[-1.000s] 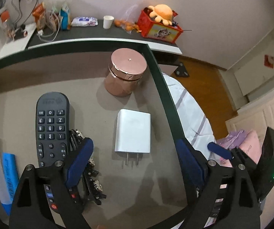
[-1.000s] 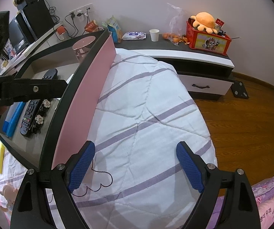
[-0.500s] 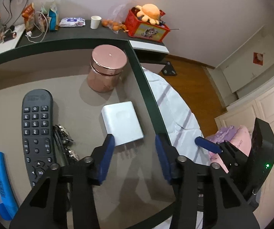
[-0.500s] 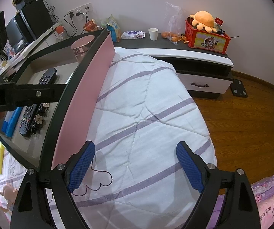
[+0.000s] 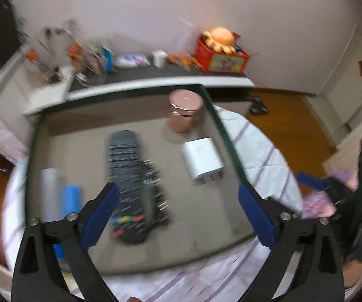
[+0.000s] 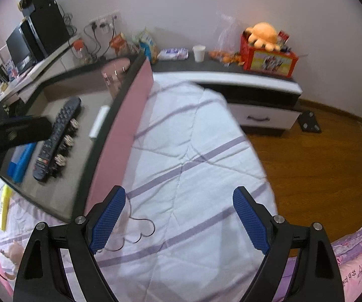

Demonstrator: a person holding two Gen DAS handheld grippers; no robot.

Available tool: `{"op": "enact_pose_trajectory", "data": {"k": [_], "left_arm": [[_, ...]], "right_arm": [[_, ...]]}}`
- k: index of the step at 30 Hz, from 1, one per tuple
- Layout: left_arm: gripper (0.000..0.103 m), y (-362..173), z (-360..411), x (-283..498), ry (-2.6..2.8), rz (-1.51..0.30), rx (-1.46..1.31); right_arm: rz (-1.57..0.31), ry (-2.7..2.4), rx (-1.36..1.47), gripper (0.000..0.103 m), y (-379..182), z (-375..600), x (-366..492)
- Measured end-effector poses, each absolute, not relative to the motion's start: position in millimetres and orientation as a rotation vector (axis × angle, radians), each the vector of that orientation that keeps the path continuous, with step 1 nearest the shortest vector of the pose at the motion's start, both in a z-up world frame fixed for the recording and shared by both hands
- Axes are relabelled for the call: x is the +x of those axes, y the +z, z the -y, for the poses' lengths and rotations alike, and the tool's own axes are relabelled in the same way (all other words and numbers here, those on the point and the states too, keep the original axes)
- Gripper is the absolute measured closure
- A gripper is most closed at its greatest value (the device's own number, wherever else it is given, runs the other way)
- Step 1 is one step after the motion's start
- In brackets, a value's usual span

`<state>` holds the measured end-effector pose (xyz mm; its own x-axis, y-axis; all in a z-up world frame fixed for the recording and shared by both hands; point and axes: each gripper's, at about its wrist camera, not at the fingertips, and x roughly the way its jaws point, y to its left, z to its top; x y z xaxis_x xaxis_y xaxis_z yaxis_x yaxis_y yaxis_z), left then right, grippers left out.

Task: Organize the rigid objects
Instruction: 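Open the left tool and withdraw it from the pink box, then move the left tool to the yellow highlighter and close on it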

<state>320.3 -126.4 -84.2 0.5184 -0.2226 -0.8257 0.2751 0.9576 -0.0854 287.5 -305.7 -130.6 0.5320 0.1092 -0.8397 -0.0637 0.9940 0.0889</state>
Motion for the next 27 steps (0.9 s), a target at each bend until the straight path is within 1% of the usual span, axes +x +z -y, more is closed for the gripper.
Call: {"op": "enact_pose_trajectory", "data": {"k": [3, 8, 12, 16, 21, 24, 26, 27], "left_arm": [[0.005, -74.0, 104.4, 284.3, -0.218, -0.928, 0.123], [0.004, -75.8, 62.3, 226.2, -0.154, -0.910, 0.151], [0.003, -85.7, 33.3, 182.2, -0.107, -0.906, 0.162], [0.003, -97.4, -6.3, 146.4, -0.091, -0.914, 0.110], [0.003, -119.2, -38.5, 136.8, -0.053, -0.918, 0.062], [0.003, -134.1, -49.1, 149.1, -0.041, -0.921, 0.037], [0.012, -143.0, -53.6, 158.7, -0.033, -0.949, 0.026], [0.013, -146.5, -55.5, 164.1, -0.043, -0.953, 0.018]], "right_arm": [[-0.974, 0.107, 0.035, 0.014, -115.8, 300.2, 270.4], [-0.948, 0.132, 0.007, 0.014, -102.7, 276.7, 232.8], [-0.950, 0.149, -0.009, 0.014, -104.3, 256.2, 204.8], [-0.972, 0.198, -0.021, 0.014, -113.6, 227.4, 173.0], [-0.992, 0.226, -0.036, 0.014, -122.9, 196.4, 148.4], [-0.984, 0.228, -0.050, 0.014, -121.8, 184.2, 140.1], [-0.981, 0.217, -0.048, 0.014, -121.2, 178.9, 138.4], [-0.982, 0.211, -0.046, 0.014, -121.8, 176.0, 137.3]]}}
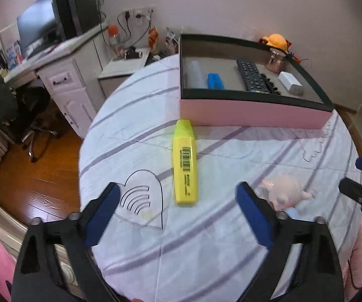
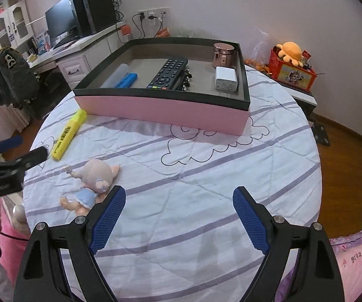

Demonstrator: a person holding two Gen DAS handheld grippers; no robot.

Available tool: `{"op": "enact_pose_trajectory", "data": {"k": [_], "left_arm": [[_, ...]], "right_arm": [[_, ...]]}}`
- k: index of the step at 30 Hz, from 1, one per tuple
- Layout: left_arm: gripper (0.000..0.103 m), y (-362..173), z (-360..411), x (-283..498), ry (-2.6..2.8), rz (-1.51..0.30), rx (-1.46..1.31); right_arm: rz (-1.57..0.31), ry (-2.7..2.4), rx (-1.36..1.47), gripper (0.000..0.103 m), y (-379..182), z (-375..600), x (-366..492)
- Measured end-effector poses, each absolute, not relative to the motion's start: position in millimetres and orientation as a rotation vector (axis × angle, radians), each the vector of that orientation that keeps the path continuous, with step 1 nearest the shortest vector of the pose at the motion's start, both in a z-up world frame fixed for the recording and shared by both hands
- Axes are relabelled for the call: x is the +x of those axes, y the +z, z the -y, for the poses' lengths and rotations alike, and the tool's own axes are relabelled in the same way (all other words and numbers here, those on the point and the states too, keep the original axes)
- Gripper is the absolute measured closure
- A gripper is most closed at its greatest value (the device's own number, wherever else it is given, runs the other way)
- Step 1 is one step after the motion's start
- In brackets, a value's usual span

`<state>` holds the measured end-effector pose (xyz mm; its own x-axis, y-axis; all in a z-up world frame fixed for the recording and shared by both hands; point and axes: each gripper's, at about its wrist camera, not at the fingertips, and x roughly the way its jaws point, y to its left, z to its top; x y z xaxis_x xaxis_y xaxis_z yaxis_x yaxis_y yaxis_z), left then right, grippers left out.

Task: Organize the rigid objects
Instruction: 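Move the left tool to the yellow highlighter and close on it, then lift the yellow highlighter and carry it over the pink box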

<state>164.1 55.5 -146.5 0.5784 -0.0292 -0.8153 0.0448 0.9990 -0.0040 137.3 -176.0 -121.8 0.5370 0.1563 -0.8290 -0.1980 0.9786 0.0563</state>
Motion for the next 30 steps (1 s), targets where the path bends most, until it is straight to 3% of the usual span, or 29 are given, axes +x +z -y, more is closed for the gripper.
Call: {"op": "enact_pose_trajectory", "data": {"k": [2, 5, 9, 11, 16, 30], "left_arm": [[0.025, -154.0, -56.5, 177.1, -0.018, -0.969, 0.032], [0.034, -160.1, -57.6, 189.2, -0.032, -0.985, 0.017], [0.035, -168.4, -52.4, 200.0, -0.043, -1.007, 0.034], [0.051, -173.4, -49.6, 203.7, -0.056, -1.023, 0.034], [0.077, -177.4, -47.6, 206.3, -0.059, -1.023, 0.042], [0.078, -121.3, -53.4, 182.0, -0.093, -0.896, -0.011]], "right_arm": [[-0.987, 0.203, -0.049, 0.014, -123.6, 173.8, 138.4], [-1.001, 0.184, -0.053, 0.014, -127.1, 173.1, 142.4], [-1.019, 0.170, -0.060, 0.014, -129.2, 175.0, 150.0], [-1.016, 0.164, -0.058, 0.014, -128.1, 177.4, 153.6], [-1.016, 0.160, -0.055, 0.014, -127.4, 180.7, 161.3], [-0.966, 0.174, -0.012, 0.014, -112.7, 193.6, 180.9]]}}
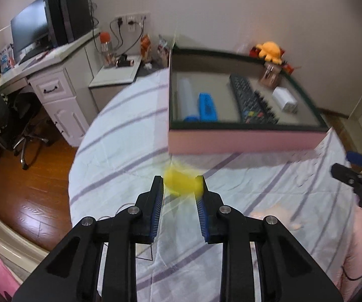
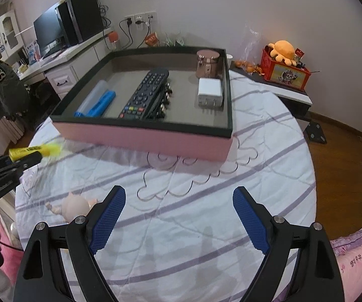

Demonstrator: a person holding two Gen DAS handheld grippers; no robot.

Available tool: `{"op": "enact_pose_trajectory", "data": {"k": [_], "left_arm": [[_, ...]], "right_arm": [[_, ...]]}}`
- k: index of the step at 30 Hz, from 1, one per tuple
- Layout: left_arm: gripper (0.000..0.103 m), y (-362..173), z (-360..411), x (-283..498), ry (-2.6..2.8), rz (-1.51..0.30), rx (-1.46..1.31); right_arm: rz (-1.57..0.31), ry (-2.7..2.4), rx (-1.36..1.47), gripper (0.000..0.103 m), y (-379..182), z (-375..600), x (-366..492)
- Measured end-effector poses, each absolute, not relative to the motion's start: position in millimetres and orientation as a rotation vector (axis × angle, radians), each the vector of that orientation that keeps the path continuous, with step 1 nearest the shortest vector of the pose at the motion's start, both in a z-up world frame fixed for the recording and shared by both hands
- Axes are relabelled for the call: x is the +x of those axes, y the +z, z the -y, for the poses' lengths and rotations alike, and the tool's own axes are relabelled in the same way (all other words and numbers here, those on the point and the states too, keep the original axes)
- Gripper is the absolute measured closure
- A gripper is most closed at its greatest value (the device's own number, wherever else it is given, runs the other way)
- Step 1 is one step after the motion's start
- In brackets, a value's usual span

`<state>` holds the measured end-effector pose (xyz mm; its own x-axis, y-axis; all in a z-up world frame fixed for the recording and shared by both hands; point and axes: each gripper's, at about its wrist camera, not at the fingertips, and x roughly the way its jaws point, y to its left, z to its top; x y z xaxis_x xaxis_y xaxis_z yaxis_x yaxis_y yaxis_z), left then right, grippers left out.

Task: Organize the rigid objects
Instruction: 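Lift the yellow highlighter and carry it over the pink box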

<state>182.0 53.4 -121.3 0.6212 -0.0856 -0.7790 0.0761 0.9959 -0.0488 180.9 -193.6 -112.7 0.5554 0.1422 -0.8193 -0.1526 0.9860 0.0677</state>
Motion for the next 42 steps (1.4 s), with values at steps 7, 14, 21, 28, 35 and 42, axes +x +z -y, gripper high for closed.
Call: {"op": "enact_pose_trajectory", "data": {"k": [7, 14, 21, 28, 35, 42], "left_arm": [[0.084, -84.0, -35.9, 203.2, -0.162, -0.828, -0.004], [0.077, -95.7, -33.3, 215.6, -0.121, -0.879, 0.029], [0.047, -149.2, -45.8, 214.1, -0.014, -1.006, 0.072], [0.053, -182.8, -46.0, 225.4, -0.021, -1.056, 0.060], [0.077, -175.8, -53.2, 217.3, -0.048, -1.033, 0.011], [0.077, -124.0, -51.1, 192.1, -0.125, -0.935, -0.032]], "right_arm": [[-0.900, 0.189, 0.039, 0.014, -94.8, 208.9, 196.0], [-0.906, 0.197, 0.064, 0.014, -96.3, 223.0, 221.2], [-0.926, 0.221, 0.091, 0.014, -111.0, 228.0, 237.8], [-0.975, 0.239, 0.076, 0.014, -126.9, 221.1, 238.7], [-0.976, 0.227, 0.074, 0.014, -124.4, 225.2, 235.1], [-0.943, 0.232, 0.071, 0.014, -112.8, 229.6, 234.0]]}}
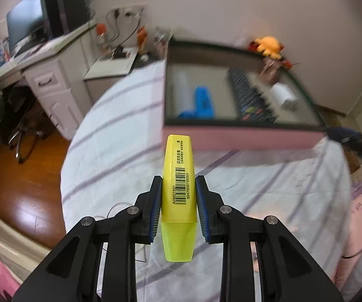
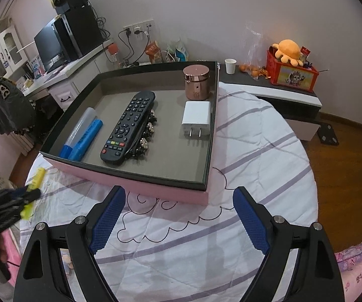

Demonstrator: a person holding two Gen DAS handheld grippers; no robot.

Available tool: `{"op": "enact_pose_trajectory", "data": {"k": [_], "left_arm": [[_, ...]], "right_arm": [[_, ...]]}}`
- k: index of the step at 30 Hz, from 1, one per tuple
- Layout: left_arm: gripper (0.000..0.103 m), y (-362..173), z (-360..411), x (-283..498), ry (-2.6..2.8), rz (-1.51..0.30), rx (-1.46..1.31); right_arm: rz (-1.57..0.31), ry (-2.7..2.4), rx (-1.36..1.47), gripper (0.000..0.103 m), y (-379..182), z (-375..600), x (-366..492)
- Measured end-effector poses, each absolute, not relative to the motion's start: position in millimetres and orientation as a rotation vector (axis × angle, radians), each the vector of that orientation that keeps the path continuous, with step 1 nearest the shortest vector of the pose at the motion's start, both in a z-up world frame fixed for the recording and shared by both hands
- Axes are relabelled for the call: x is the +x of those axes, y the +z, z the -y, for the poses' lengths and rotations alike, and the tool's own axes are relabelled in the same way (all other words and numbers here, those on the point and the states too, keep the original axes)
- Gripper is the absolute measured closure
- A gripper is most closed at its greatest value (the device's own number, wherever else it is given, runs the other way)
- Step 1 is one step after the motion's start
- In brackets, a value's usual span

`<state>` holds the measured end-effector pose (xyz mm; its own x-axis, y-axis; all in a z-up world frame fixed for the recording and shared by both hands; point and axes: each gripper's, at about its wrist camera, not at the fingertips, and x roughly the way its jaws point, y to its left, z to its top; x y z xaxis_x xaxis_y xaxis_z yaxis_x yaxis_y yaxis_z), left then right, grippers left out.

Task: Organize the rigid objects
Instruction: 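Lift the yellow highlighter and carry it over the pink box, then lower the yellow highlighter into the box beside the blue highlighter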

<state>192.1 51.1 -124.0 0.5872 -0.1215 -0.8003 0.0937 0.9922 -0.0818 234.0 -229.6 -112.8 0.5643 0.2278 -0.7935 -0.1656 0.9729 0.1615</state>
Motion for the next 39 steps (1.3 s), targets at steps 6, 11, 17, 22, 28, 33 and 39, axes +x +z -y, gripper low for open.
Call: {"op": "enact_pose_trajectory", "data": {"k": [6, 11, 17, 22, 28, 33, 39], "left_arm": [[0.077, -88.3, -28.2, 228.6, -0.179, -0.861, -0.026], [0.077, -90.3, -6.4, 276.5, -0.219, -0.878, -0.038], [0.077, -117.4, 17.7, 331.4, -0.228, -0.946, -0.042], [0.077, -144.5, 23.1, 343.7, -0.190, -1.019, -0.047], [0.076, -158.9, 17.9, 339.3, -0.144, -1.064, -0.047], [0.035, -146.0, 11.6, 322.7, -0.145, -1.057, -0.071], [0.019, -108.4, -5.5, 269.6, -0.209, -0.964, -0.129]], "right_arm": [[-0.926, 0.231, 0.095, 0.014, -111.5, 235.5, 239.6], [-0.918, 0.225, 0.106, 0.014, -111.6, 241.6, 247.7], [-0.915, 0.215, 0.111, 0.014, -113.6, 249.9, 259.0], [-0.928, 0.198, 0.115, 0.014, -120.5, 258.8, 267.5], [-0.945, 0.185, 0.118, 0.014, -127.3, 263.2, 270.8], [-0.941, 0.187, 0.113, 0.014, -122.6, 258.0, 261.1], [-0.918, 0.198, 0.107, 0.014, -109.0, 243.6, 226.9]]}}
